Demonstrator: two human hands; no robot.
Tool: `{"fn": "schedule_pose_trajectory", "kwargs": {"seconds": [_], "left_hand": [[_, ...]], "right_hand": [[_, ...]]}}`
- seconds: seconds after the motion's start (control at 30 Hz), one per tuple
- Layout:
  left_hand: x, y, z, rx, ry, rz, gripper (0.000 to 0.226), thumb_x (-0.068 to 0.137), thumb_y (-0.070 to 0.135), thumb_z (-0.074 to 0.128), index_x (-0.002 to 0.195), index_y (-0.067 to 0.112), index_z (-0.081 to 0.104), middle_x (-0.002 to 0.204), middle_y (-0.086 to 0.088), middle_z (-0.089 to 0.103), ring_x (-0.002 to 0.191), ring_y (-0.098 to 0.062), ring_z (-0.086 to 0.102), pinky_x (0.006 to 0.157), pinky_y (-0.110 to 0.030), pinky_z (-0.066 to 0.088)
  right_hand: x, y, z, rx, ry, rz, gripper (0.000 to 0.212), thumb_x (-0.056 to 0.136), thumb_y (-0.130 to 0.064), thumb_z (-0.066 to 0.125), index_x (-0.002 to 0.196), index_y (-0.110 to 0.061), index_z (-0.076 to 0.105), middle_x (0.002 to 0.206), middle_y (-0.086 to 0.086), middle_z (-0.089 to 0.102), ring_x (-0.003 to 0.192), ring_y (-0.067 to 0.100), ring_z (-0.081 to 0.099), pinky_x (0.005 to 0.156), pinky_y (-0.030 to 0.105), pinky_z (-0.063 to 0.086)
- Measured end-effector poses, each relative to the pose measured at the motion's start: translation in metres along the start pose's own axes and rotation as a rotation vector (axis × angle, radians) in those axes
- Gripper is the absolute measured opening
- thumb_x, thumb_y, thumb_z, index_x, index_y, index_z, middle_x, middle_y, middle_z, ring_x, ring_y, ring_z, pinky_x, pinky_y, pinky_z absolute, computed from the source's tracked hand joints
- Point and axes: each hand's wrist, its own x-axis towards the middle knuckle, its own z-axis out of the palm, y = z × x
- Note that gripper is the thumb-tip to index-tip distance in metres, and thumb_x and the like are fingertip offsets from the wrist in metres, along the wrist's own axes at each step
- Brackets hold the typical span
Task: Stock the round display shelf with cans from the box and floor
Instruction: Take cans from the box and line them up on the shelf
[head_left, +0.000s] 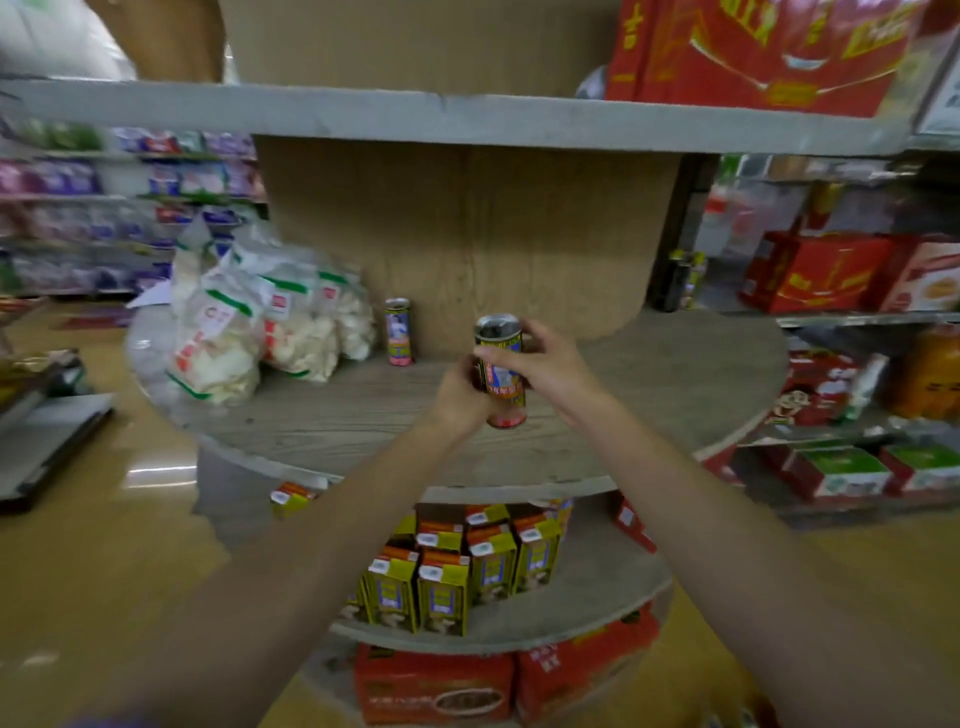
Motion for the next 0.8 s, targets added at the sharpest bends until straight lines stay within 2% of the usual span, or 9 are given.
{"fn": "schedule_pose_trajectory", "kwargs": {"seconds": [0.1, 0.17, 0.27, 0.4, 0.47, 0.53, 0.63, 0.7, 0.8], "left_hand": [[0.023, -0.03, -0.026, 0.139, -0.042, -0.048, 0.071, 0.057, -0.023, 0.078, 0.122, -0.006, 0.056, 0.116, -0.013, 0.068, 0.09, -0.014, 0.069, 0.074, -0.019, 0.055], [0.037, -0.04, -0.047, 0.2, -0.082, -0.105, 0.065, 0.057, -0.017, 0.082, 0.116, -0.001, 0.059, 0.111, -0.008, 0.068, 0.082, -0.005, 0.069, 0.07, -0.015, 0.054], [0.067, -0.043, -0.079, 0.251, -0.144, -0.157, 0.055, 0.057, -0.006, 0.087, 0.105, 0.009, 0.066, 0.105, -0.01, 0.072, 0.081, -0.007, 0.069, 0.08, -0.029, 0.056], [0.106, -0.036, -0.118, 0.276, -0.124, -0.201, 0.054, 0.058, -0.002, 0.087, 0.108, 0.007, 0.07, 0.103, -0.007, 0.074, 0.099, -0.022, 0.07, 0.09, -0.036, 0.056], [0.12, -0.033, -0.134, 0.28, -0.057, -0.197, 0.05, 0.064, -0.009, 0.083, 0.11, 0.003, 0.068, 0.104, -0.009, 0.073, 0.098, -0.022, 0.068, 0.087, -0.03, 0.056], [0.129, -0.029, -0.145, 0.278, -0.013, -0.165, 0.05, 0.067, -0.014, 0.078, 0.114, 0.0, 0.066, 0.103, -0.009, 0.07, 0.095, -0.017, 0.066, 0.081, -0.02, 0.055], [0.153, -0.032, -0.169, 0.276, 0.022, -0.149, 0.051, 0.064, -0.011, 0.082, 0.112, -0.001, 0.068, 0.106, -0.01, 0.072, 0.098, -0.019, 0.068, 0.088, -0.029, 0.056], [0.169, -0.034, -0.185, 0.273, 0.001, -0.145, 0.047, 0.06, -0.006, 0.086, 0.104, 0.004, 0.072, 0.1, -0.008, 0.075, 0.097, -0.021, 0.07, 0.093, -0.037, 0.055], [0.187, -0.037, -0.204, 0.265, -0.044, -0.124, 0.049, 0.059, -0.001, 0.088, 0.105, 0.004, 0.072, 0.101, -0.01, 0.075, 0.1, -0.025, 0.07, 0.091, -0.038, 0.056]], "right_hand": [[0.027, 0.028, 0.02, -0.02, -0.024, 0.068, 0.043, 0.068, -0.031, 0.089, 0.106, -0.024, 0.069, 0.098, -0.002, 0.074, 0.089, 0.013, 0.07, 0.073, 0.029, 0.058], [0.047, 0.041, 0.031, -0.011, -0.086, 0.14, 0.035, 0.071, -0.032, 0.087, 0.1, -0.025, 0.069, 0.095, -0.001, 0.075, 0.088, 0.014, 0.07, 0.08, 0.038, 0.059], [0.084, 0.049, 0.046, -0.011, -0.167, 0.169, 0.038, 0.071, -0.033, 0.086, 0.105, -0.022, 0.07, 0.099, 0.002, 0.075, 0.093, 0.018, 0.071, 0.085, 0.048, 0.058], [0.133, 0.041, 0.073, -0.004, -0.222, 0.139, 0.035, 0.075, -0.032, 0.083, 0.105, -0.022, 0.07, 0.1, 0.002, 0.075, 0.086, 0.014, 0.071, 0.075, 0.042, 0.061], [0.153, 0.037, 0.09, 0.004, -0.245, 0.116, 0.031, 0.079, -0.028, 0.081, 0.106, -0.02, 0.069, 0.102, 0.005, 0.075, 0.082, 0.013, 0.07, 0.067, 0.034, 0.059], [0.167, 0.033, 0.105, 0.015, -0.229, 0.095, 0.027, 0.078, -0.026, 0.081, 0.102, -0.021, 0.069, 0.098, 0.005, 0.075, 0.083, 0.015, 0.07, 0.07, 0.037, 0.059], [0.187, 0.029, 0.124, 0.01, -0.178, 0.052, 0.029, 0.073, -0.024, 0.086, 0.093, -0.025, 0.065, 0.091, -0.001, 0.074, 0.085, 0.015, 0.071, 0.077, 0.045, 0.06], [0.198, 0.022, 0.132, -0.021, -0.171, 0.039, 0.037, 0.073, -0.023, 0.086, 0.099, -0.02, 0.061, 0.096, -0.002, 0.071, 0.086, 0.013, 0.069, 0.07, 0.039, 0.06], [0.212, 0.016, 0.146, -0.072, -0.15, 0.024, 0.044, 0.074, -0.02, 0.085, 0.109, -0.016, 0.06, 0.102, -0.003, 0.069, 0.086, 0.006, 0.065, 0.061, 0.025, 0.051]]}}
